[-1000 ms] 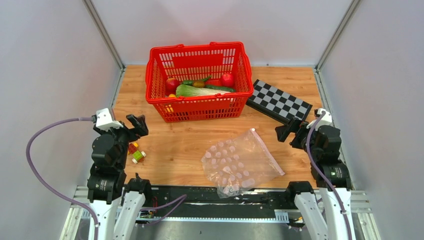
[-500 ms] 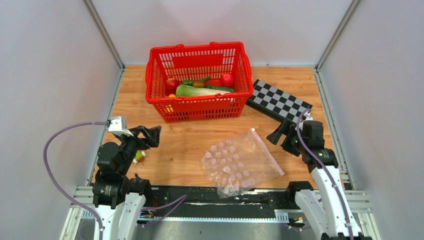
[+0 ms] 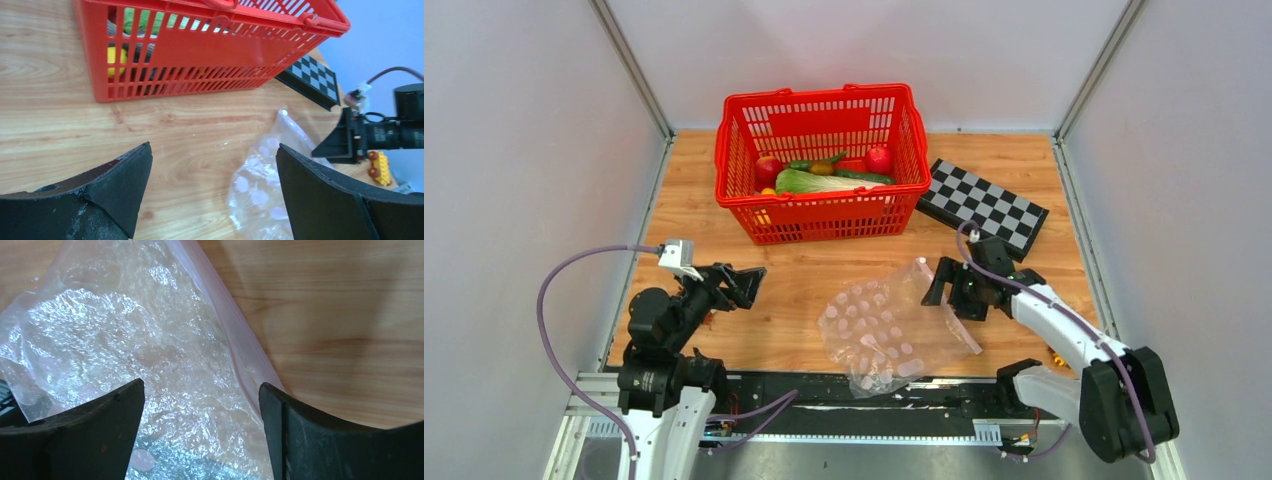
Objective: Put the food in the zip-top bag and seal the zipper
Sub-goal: Adjust the zipper food storage bag at the center of the board, then pick up the zipper food storage bag at the center of the board, then open the zipper of the food storage bag at the center of the board.
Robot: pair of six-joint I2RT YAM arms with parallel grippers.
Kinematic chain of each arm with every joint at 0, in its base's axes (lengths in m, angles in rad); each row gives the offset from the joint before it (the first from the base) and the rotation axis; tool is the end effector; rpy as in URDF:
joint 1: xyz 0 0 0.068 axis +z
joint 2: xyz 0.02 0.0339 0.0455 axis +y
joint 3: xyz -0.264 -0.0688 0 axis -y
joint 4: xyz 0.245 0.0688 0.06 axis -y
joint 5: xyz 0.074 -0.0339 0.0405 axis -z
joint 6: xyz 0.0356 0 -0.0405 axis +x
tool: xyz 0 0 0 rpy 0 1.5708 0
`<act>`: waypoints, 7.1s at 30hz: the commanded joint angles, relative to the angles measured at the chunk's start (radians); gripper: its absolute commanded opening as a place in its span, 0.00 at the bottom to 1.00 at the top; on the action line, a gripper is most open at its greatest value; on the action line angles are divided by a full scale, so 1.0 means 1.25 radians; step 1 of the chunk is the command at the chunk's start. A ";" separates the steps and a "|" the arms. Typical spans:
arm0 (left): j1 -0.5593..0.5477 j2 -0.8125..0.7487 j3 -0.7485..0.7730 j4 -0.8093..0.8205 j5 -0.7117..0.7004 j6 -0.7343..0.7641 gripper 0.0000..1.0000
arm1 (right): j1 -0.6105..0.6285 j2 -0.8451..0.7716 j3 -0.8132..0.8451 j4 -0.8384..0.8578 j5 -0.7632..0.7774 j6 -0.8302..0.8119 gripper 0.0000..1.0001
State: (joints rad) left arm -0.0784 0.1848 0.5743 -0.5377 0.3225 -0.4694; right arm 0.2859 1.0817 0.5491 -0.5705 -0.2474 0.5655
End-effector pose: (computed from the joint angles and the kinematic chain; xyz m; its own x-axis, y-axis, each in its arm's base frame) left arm 0.0698 -0.0168 0.2946 -0.3062 -0.4063 -0.8609 0.2784 0.8266 -0.4891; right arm 0.1764 0.0609 0.1770 -0.9263 0.2692 -0.2635 0.1386 0.8940 0.4261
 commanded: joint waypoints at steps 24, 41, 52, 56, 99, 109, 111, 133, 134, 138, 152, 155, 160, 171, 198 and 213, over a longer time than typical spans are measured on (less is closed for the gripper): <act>-0.006 0.136 -0.095 0.231 0.203 -0.129 0.99 | 0.268 -0.014 0.018 0.214 0.101 -0.059 0.63; -0.028 0.166 -0.112 0.201 0.168 -0.103 0.97 | 0.339 0.212 0.029 0.370 -0.085 -0.098 0.23; -0.028 0.133 -0.125 0.225 0.164 -0.114 0.91 | 0.355 0.124 0.014 0.370 -0.095 -0.118 0.00; -0.029 0.129 -0.123 0.246 0.150 -0.134 0.86 | 0.360 0.033 -0.011 0.397 -0.149 -0.135 0.00; -0.785 0.521 0.063 0.372 -0.345 -0.193 0.81 | 0.412 -0.247 -0.096 0.550 -0.294 -0.035 0.00; -0.785 0.641 0.118 0.375 -0.324 -0.257 0.81 | 0.541 -0.184 -0.011 0.383 -0.117 -0.152 0.00; -0.785 0.655 0.123 0.362 -0.334 -0.258 0.80 | 0.566 -0.169 0.003 0.377 -0.086 -0.164 0.00; -0.784 0.745 0.184 0.252 -0.341 -0.183 0.72 | 0.667 -0.125 0.075 0.334 0.044 -0.237 0.00; -0.785 0.745 0.184 0.250 -0.341 -0.181 0.71 | 0.668 -0.124 0.074 0.337 0.049 -0.240 0.00; -0.784 0.732 0.174 0.251 -0.339 -0.179 0.74 | 0.671 -0.118 0.075 0.331 0.067 -0.249 0.00; -0.784 0.720 0.161 0.250 -0.326 -0.159 0.53 | 0.672 -0.145 0.045 0.361 0.093 -0.240 0.00; -0.785 0.728 0.170 0.242 -0.323 -0.153 0.57 | 0.672 -0.144 0.041 0.365 0.096 -0.236 0.00; -0.785 0.738 0.181 0.225 -0.320 -0.142 0.39 | 0.673 -0.144 0.036 0.367 0.110 -0.237 0.00; -0.784 0.738 0.190 0.217 -0.335 -0.140 0.61 | 0.673 -0.130 0.024 0.369 0.112 -0.238 0.00; -0.785 0.784 0.228 0.193 -0.305 -0.186 0.79 | 0.795 -0.201 -0.022 0.431 0.282 -0.407 0.00; -0.784 0.830 0.267 0.153 -0.263 -0.119 0.26 | 0.802 -0.182 -0.001 0.388 0.337 -0.467 0.00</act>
State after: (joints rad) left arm -1.0542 1.2083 0.8673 -0.3191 -0.0219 -0.6563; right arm 1.2800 0.8627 0.5213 -0.1162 0.1310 0.0017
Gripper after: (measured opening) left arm 0.338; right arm 0.015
